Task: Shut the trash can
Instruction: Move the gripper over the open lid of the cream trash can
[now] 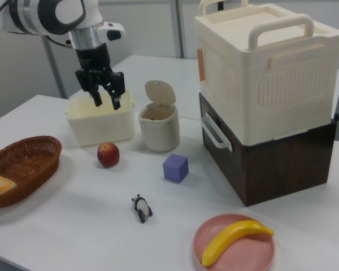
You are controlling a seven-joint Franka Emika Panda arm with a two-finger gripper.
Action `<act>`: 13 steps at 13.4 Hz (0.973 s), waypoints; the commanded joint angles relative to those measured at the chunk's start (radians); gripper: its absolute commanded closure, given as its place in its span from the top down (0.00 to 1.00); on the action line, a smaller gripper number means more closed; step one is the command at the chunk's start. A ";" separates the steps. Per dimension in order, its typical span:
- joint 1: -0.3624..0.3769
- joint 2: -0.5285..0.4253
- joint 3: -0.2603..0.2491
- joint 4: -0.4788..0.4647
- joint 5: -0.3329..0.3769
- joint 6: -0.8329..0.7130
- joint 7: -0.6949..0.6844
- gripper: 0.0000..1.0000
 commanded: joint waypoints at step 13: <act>-0.014 0.128 0.025 0.068 0.042 0.410 0.016 0.00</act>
